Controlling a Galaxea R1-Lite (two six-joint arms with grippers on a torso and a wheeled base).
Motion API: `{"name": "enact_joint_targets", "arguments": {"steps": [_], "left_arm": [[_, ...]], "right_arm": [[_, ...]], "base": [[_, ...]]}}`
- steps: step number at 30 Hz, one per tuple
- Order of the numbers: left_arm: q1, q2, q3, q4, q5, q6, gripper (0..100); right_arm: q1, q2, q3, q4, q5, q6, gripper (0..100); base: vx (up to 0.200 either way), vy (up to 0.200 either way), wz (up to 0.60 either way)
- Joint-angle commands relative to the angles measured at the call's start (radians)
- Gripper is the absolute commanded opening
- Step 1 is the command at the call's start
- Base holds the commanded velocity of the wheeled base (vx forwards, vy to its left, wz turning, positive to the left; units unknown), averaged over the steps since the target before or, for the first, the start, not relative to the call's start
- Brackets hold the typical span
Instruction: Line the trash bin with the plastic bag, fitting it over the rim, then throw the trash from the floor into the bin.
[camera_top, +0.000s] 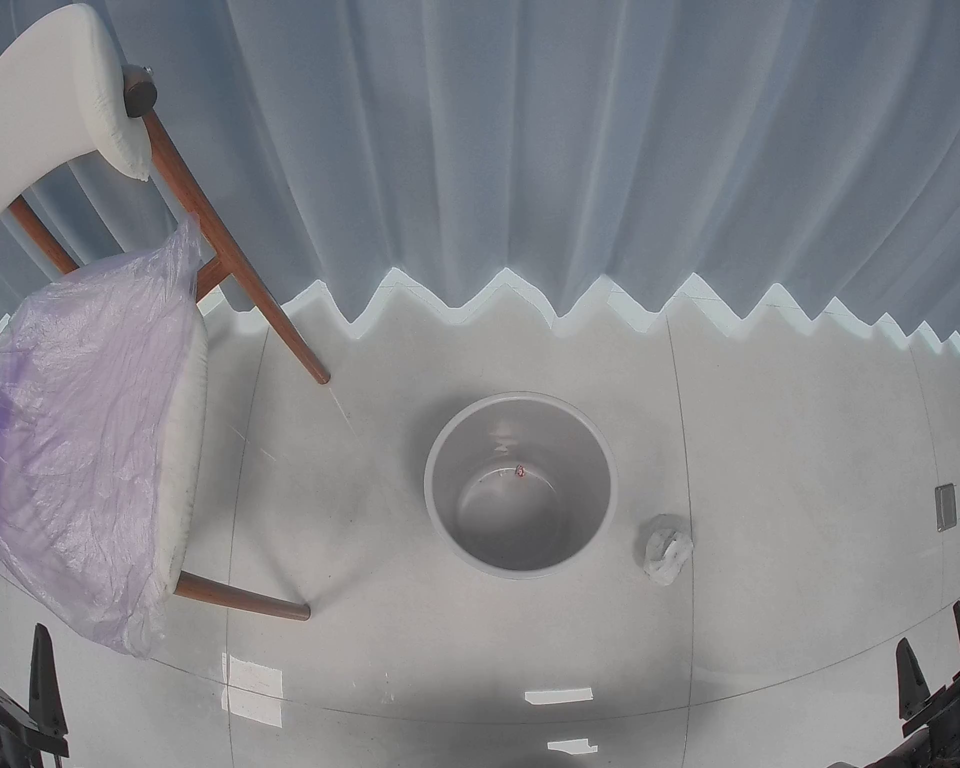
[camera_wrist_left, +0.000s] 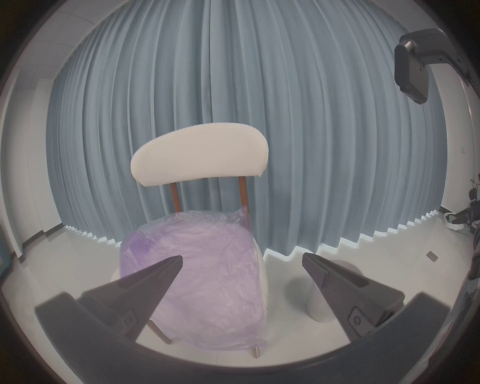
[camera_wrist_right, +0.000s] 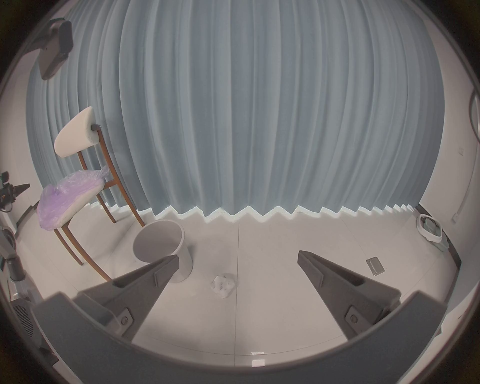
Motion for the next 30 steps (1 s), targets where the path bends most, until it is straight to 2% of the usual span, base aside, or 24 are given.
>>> {"name": "enact_joint_targets", "arguments": {"steps": [1,3,4,6,7,12,16,17,18,19,22,24,27,30], "left_arm": [[0.000,-0.016,0.017,0.093,0.028,0.025,100],[-0.001,-0.016,0.017,0.095,0.016,0.028,100],[-0.009,-0.010,-0.006,0.101,-0.024,0.028,100],[-0.021,0.065,-0.064,0.104,-0.049,0.034,100],[-0.021,0.065,-0.064,0.104,-0.049,0.034,100],[-0.099,0.283,-0.256,0.187,-0.046,0.102,100],[-0.110,0.346,-0.354,0.288,-0.064,0.106,100],[-0.121,0.416,-0.440,0.351,-0.095,0.105,100],[-0.121,0.416,-0.440,0.351,-0.095,0.105,100],[-0.155,0.456,-0.512,0.417,-0.168,0.100,100],[-0.207,0.472,-0.563,0.512,-0.270,0.099,100],[-0.230,0.507,-0.587,0.561,-0.303,0.096,100],[-0.227,0.547,-0.586,0.590,-0.303,0.065,100],[-0.201,0.573,-0.576,0.587,-0.270,-0.025,100]], "right_arm": [[0.000,-0.017,0.018,0.000,0.001,0.000,100],[0.000,-0.017,0.018,0.000,0.001,0.000,100],[0.000,-0.017,0.018,0.000,0.001,0.000,100],[0.000,-0.017,0.018,0.000,0.001,0.000,100],[0.000,-0.017,0.018,0.000,0.001,0.000,100],[0.000,-0.017,0.018,0.000,0.001,0.000,100],[0.000,-0.017,0.018,0.000,0.001,0.000,100],[0.000,-0.017,0.018,0.000,0.001,0.000,100],[0.000,-0.017,0.018,0.000,0.001,0.000,100],[0.000,-0.017,0.018,0.000,0.001,0.000,100],[0.000,-0.017,0.018,0.000,0.001,0.000,100],[0.000,-0.017,0.018,0.000,0.001,0.000,100],[0.000,-0.017,0.018,0.000,0.001,0.000,100],[0.000,-0.017,0.018,0.000,0.002,0.000,100]], "base": [[0.000,0.000,0.00],[0.000,0.000,0.00],[0.000,0.000,0.00],[0.000,0.000,0.00],[0.000,0.000,0.00],[0.000,0.000,0.00],[0.000,0.000,0.00],[0.000,0.000,0.00],[0.000,0.000,0.00],[0.000,0.000,0.00],[0.000,0.000,0.00],[0.000,0.000,0.00],[0.000,0.000,0.00],[0.000,0.000,0.00]]}}
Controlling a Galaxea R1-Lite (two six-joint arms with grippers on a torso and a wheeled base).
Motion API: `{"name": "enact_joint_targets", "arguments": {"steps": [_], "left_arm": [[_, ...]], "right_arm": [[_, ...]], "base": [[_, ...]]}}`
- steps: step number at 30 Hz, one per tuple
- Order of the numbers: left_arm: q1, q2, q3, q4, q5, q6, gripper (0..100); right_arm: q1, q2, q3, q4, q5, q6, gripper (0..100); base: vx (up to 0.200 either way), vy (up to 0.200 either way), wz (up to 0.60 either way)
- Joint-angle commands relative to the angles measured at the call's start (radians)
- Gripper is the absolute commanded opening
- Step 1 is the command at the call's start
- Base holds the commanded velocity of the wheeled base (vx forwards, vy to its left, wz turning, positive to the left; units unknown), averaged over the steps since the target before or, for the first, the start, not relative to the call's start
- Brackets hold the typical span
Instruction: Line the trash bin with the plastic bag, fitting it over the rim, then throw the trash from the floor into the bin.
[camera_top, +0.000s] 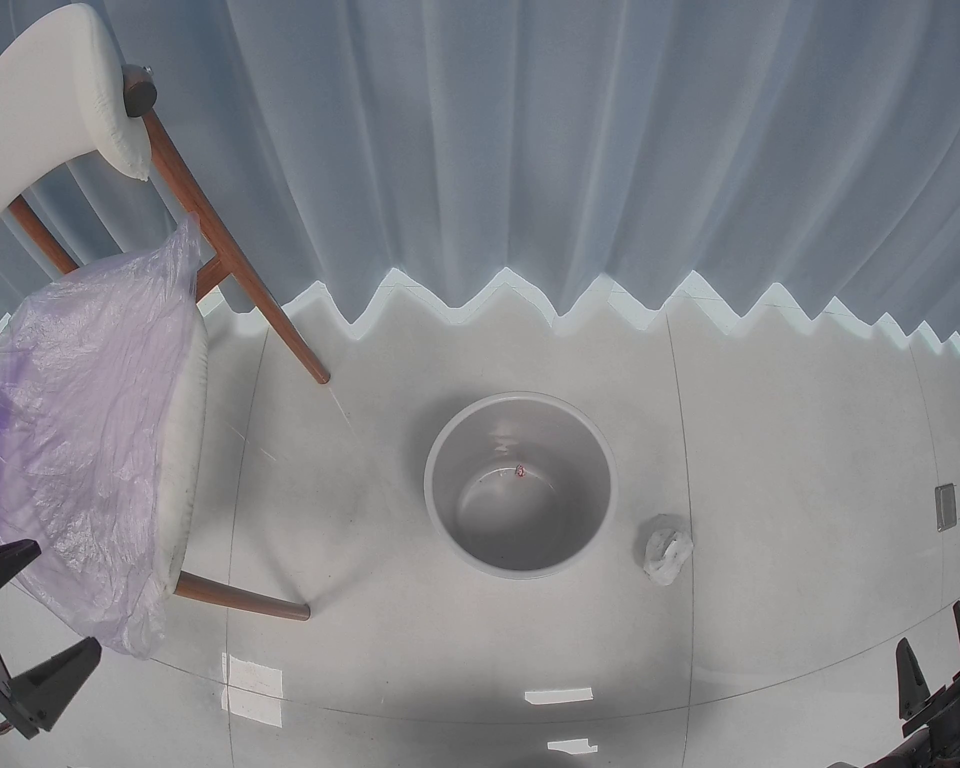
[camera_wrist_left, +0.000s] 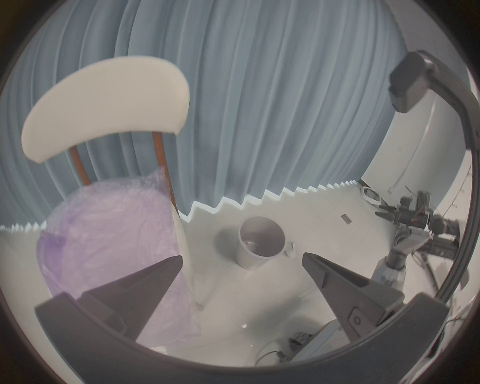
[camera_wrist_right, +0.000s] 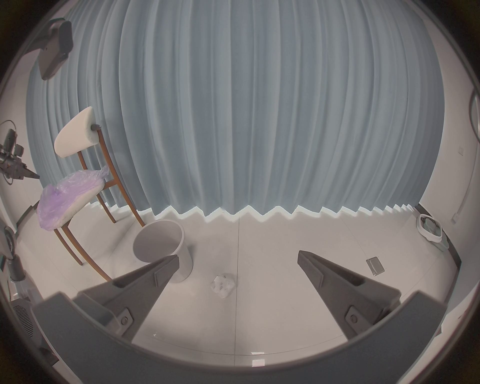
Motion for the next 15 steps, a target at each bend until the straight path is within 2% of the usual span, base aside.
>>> {"name": "enact_joint_targets", "arguments": {"steps": [1,3,10,13,15], "left_arm": [[0.019,0.125,-0.019,-0.007,0.044,-0.083,100],[0.032,0.203,-0.046,-0.047,0.110,-0.093,100],[0.034,0.341,0.015,-0.169,0.285,-0.103,100],[0.022,0.425,0.070,-0.283,0.447,-0.120,100],[0.017,0.447,0.081,-0.323,0.476,-0.122,100]], "right_arm": [[0.000,-0.017,0.018,0.000,0.000,0.001,100],[0.000,-0.017,0.018,0.000,0.000,-0.001,100],[0.000,-0.017,0.018,0.000,0.000,-0.001,100],[0.000,-0.017,0.018,0.000,0.000,-0.001,100],[0.000,-0.017,0.018,0.000,0.000,-0.001,100]], "base": [[0.000,0.000,0.00],[0.000,0.000,0.00],[0.000,0.000,0.00],[0.000,0.000,0.00],[0.000,0.000,0.00]]}}
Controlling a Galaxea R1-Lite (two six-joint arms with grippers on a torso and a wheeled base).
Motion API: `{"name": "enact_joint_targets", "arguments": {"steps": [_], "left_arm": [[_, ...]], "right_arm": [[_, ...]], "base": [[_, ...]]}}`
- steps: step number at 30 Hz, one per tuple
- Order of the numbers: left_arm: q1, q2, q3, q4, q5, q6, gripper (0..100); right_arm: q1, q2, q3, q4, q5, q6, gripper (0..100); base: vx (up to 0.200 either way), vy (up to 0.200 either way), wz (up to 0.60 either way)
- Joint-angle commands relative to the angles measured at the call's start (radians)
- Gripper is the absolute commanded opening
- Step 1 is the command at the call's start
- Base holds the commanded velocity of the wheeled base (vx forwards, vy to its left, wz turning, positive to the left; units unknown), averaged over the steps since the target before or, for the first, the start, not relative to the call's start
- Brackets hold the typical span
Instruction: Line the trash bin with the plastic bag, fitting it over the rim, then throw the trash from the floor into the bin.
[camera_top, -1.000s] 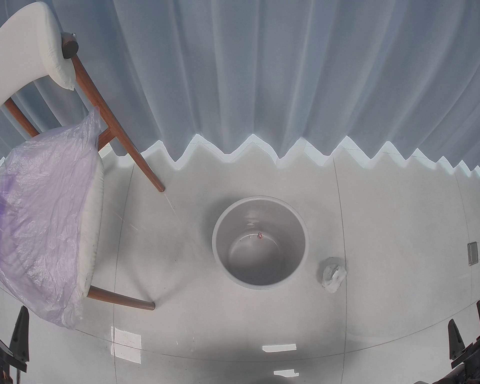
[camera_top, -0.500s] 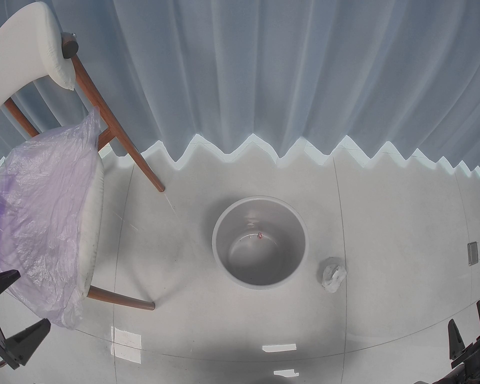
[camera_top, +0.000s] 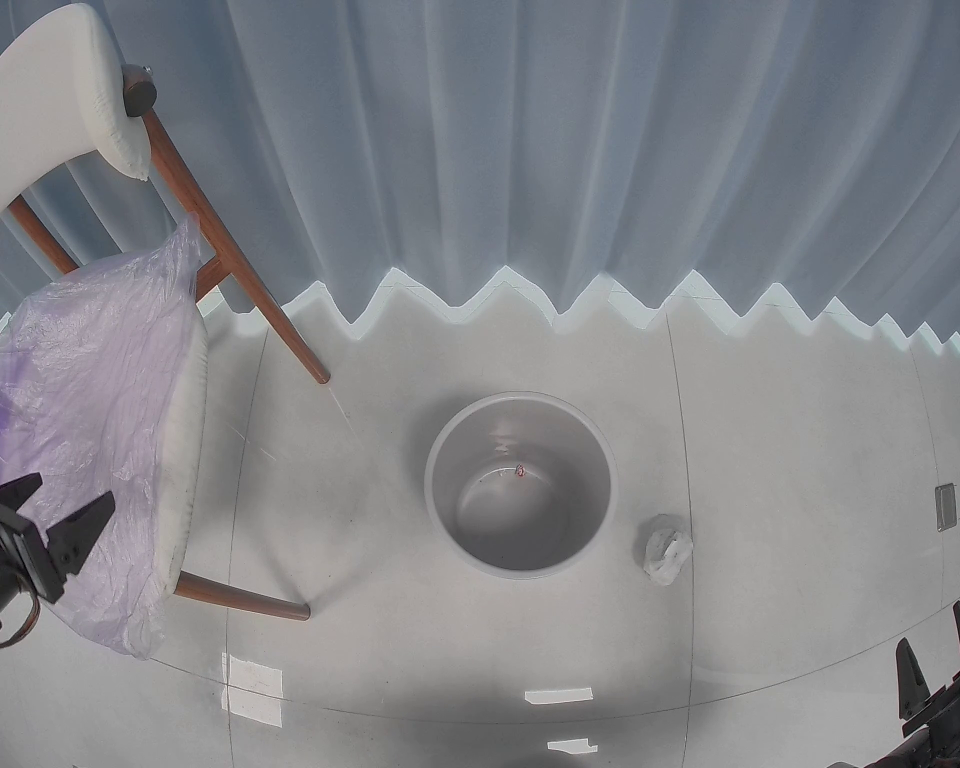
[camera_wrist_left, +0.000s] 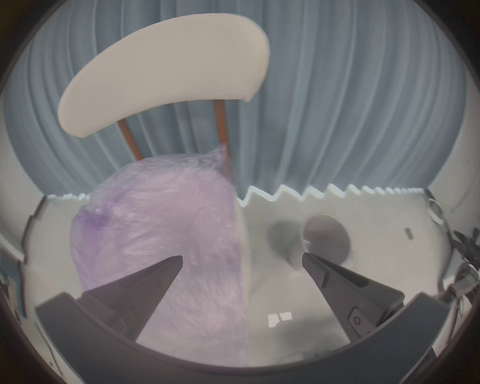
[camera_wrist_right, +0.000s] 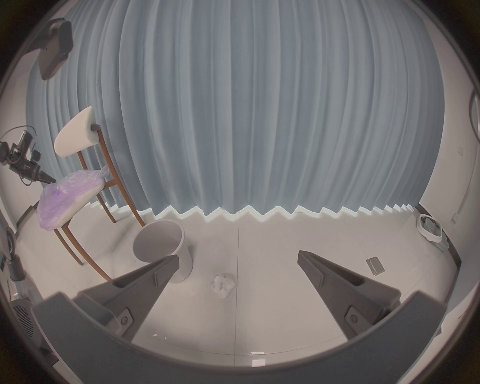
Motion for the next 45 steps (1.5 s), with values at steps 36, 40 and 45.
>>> {"name": "enact_joint_targets", "arguments": {"steps": [36,40,45], "left_arm": [[0.060,0.576,0.215,-0.775,0.104,-0.027,0],[0.072,0.613,0.235,-0.794,0.106,-0.027,0],[0.074,0.633,0.249,-0.798,0.106,-0.027,0]], "right_arm": [[0.000,-0.017,0.018,0.000,0.000,-0.001,100],[0.000,-0.017,0.018,0.000,0.000,-0.001,100],[0.000,-0.017,0.018,0.000,0.000,-0.001,100]], "base": [[0.000,0.000,0.00],[0.000,0.000,0.00],[0.000,0.000,0.00]]}}
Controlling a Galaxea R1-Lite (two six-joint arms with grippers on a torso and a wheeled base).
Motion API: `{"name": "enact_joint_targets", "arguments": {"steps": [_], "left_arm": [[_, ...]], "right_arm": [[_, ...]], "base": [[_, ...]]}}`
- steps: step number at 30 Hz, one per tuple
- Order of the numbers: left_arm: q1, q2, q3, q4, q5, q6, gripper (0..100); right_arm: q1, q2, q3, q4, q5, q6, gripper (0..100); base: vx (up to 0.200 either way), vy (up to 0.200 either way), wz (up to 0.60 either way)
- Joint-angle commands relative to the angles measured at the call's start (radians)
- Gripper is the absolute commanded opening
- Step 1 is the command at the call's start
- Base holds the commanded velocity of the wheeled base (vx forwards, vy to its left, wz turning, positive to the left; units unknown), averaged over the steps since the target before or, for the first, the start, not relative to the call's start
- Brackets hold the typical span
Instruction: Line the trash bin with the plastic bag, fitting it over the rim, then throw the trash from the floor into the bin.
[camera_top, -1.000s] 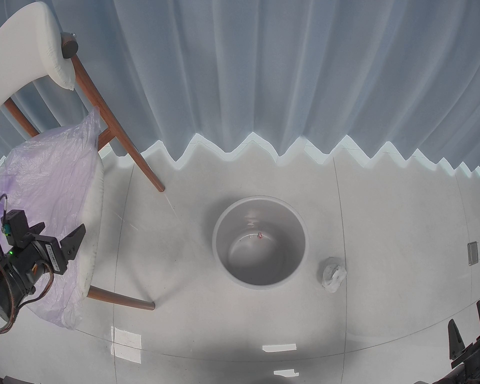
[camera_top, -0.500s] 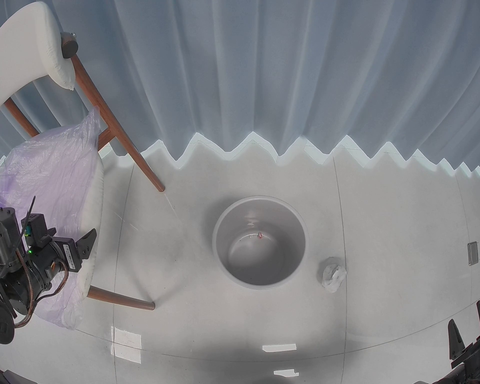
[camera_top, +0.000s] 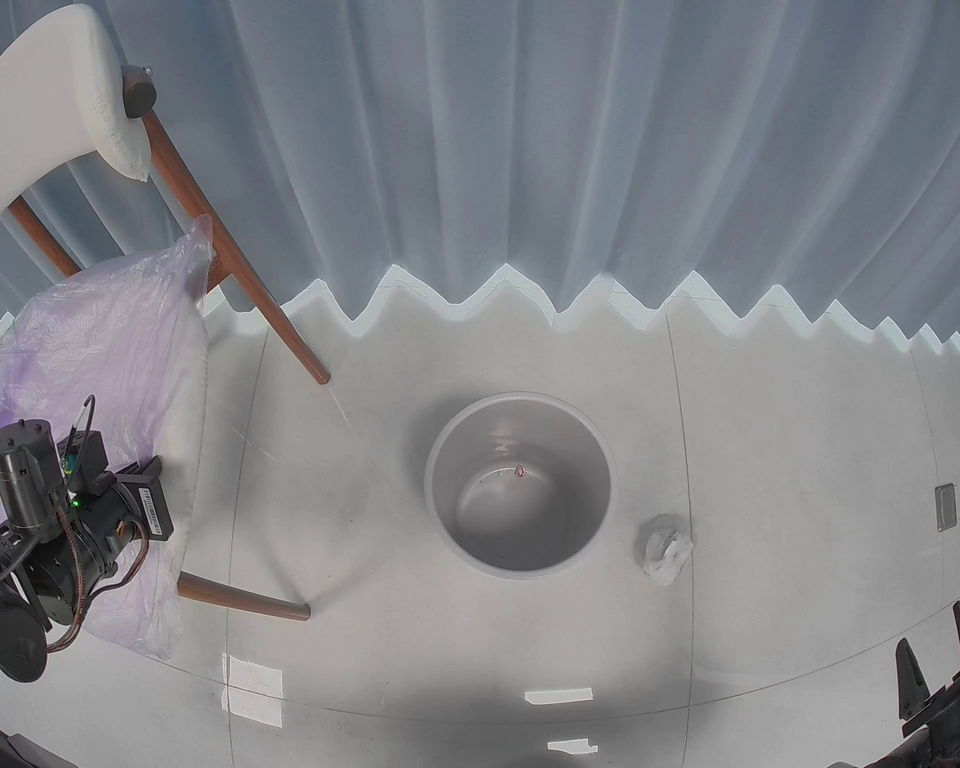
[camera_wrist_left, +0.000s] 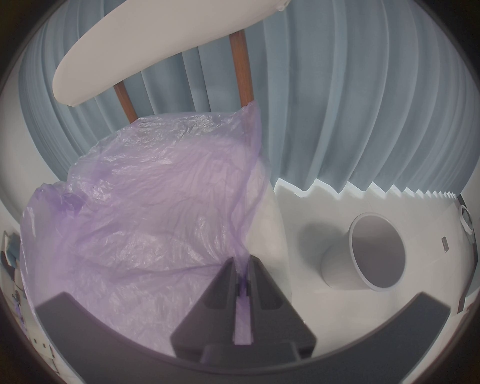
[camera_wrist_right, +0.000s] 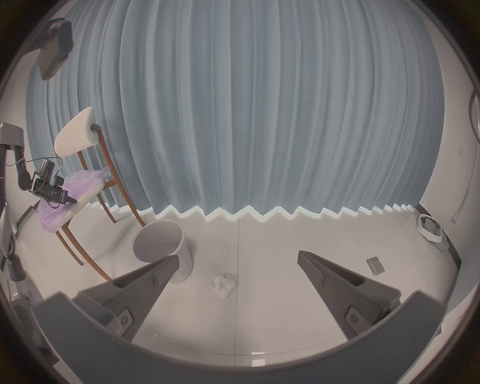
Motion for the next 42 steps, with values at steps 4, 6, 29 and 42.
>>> {"name": "enact_joint_targets", "arguments": {"steps": [4,6,29,42], "left_arm": [[0.000,0.017,0.004,-0.025,0.001,0.000,0],[-0.003,0.009,-0.002,-0.056,-0.001,0.000,0],[-0.213,-0.078,-0.062,-0.147,-0.404,-0.164,0],[-0.651,0.106,-0.315,-0.263,-0.403,-0.227,0]], "right_arm": [[0.000,-0.017,0.018,0.000,0.000,0.000,100],[0.000,-0.017,0.018,0.000,0.000,0.000,100],[0.000,-0.017,0.018,0.000,0.000,0.000,100],[0.000,-0.017,0.018,0.000,0.000,0.000,100]], "base": [[0.000,0.000,0.00],[0.000,0.000,0.00],[0.000,0.000,0.00],[0.000,0.000,0.00]]}}
